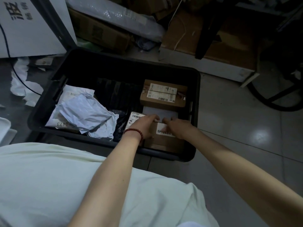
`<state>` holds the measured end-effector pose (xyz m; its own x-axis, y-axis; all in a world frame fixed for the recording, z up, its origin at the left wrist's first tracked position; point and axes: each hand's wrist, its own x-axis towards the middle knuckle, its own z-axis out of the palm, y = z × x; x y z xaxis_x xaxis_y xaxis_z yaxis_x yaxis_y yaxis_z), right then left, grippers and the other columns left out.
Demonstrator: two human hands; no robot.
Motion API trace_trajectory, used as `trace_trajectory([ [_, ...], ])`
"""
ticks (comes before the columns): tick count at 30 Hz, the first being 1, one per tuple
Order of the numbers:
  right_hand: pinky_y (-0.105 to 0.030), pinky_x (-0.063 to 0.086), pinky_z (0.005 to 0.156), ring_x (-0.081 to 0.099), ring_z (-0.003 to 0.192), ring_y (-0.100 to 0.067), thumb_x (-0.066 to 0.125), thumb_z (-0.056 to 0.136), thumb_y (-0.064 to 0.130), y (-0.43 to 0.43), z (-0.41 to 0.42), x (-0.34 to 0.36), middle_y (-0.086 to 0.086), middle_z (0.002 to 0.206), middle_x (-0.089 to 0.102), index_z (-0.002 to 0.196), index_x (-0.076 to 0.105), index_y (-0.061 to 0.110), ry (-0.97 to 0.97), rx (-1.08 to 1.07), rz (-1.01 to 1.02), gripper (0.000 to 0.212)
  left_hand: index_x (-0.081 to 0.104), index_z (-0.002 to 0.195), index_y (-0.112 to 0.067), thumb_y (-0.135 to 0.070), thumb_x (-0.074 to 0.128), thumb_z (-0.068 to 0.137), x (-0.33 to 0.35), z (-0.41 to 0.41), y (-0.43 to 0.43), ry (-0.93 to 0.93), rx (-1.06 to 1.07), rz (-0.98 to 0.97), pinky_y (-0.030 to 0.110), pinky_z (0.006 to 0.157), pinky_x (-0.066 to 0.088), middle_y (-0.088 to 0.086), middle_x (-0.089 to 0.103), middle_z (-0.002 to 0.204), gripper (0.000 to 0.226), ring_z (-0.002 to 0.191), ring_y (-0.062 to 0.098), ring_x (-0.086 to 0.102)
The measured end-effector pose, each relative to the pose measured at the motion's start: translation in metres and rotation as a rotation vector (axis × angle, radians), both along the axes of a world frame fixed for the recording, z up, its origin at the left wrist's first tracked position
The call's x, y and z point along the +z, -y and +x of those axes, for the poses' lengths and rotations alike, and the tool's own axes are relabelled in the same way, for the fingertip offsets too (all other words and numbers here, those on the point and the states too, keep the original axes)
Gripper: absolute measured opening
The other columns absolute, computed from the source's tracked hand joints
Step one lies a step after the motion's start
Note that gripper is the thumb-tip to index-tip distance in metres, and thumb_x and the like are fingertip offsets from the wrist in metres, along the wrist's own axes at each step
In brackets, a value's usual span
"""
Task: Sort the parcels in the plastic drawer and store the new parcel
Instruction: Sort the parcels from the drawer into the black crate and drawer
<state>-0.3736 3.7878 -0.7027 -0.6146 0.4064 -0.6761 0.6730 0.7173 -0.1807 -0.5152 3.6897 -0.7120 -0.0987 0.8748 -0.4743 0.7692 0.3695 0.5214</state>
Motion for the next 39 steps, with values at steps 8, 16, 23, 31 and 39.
trace_trajectory([
  [8, -0.044, 0.047, 0.093, 0.051, 0.115, -0.034, 0.046, 0.099, 0.036, 0.002, -0.005, -0.011, -0.015, 0.133, 0.044, 0.138, 0.037, 0.019, 0.008, -0.054, -0.090, 0.044, 0.028, 0.142, -0.024, -0.038, 0.068, 0.083, -0.003, 0.007, 0.002, -0.434, -0.225, -0.161, 0.043, 0.100, 0.037, 0.007, 0.042, 0.143, 0.072, 0.131, 0.028, 0.036],
  [16, -0.037, 0.040, 0.097, 0.045, 0.124, -0.030, 0.055, 0.096, 0.024, 0.002, -0.011, -0.023, -0.015, 0.139, 0.045, 0.139, 0.037, 0.014, -0.031, -0.144, -0.238, 0.047, 0.037, 0.142, -0.021, -0.029, 0.072, 0.082, 0.002, -0.008, 0.009, -0.176, -0.098, -0.087, 0.036, 0.101, 0.041, 0.004, 0.039, 0.144, 0.070, 0.125, 0.026, 0.046],
  [23, -0.040, 0.046, 0.096, 0.051, 0.119, -0.029, 0.058, 0.094, 0.029, -0.004, -0.009, -0.029, -0.014, 0.137, 0.048, 0.134, 0.042, 0.020, -0.003, -0.150, -0.213, 0.044, 0.037, 0.141, -0.018, -0.030, 0.068, 0.085, 0.003, 0.001, 0.016, -0.198, -0.082, -0.130, 0.038, 0.101, 0.042, 0.005, 0.039, 0.143, 0.066, 0.127, 0.027, 0.044],
  [31, -0.034, 0.047, 0.086, 0.053, 0.118, -0.023, 0.040, 0.098, 0.052, 0.002, -0.017, -0.015, -0.004, 0.137, 0.052, 0.136, 0.045, 0.025, -0.173, 0.000, 0.178, 0.047, 0.035, 0.142, -0.022, -0.039, 0.047, 0.095, 0.020, -0.015, 0.033, -0.526, 0.030, -0.117, 0.041, 0.097, 0.038, 0.004, 0.041, 0.144, 0.051, 0.130, 0.026, 0.039],
  [39, -0.036, 0.047, 0.081, 0.054, 0.116, -0.025, 0.037, 0.098, 0.055, 0.033, -0.085, 0.019, -0.004, 0.133, 0.054, 0.137, 0.045, 0.022, -0.335, 0.200, 0.226, 0.052, 0.049, 0.130, -0.020, -0.039, 0.044, 0.095, 0.062, -0.064, 0.090, -0.678, 0.390, -0.103, 0.038, 0.091, 0.039, 0.003, 0.056, 0.127, 0.040, 0.119, 0.027, 0.048],
])
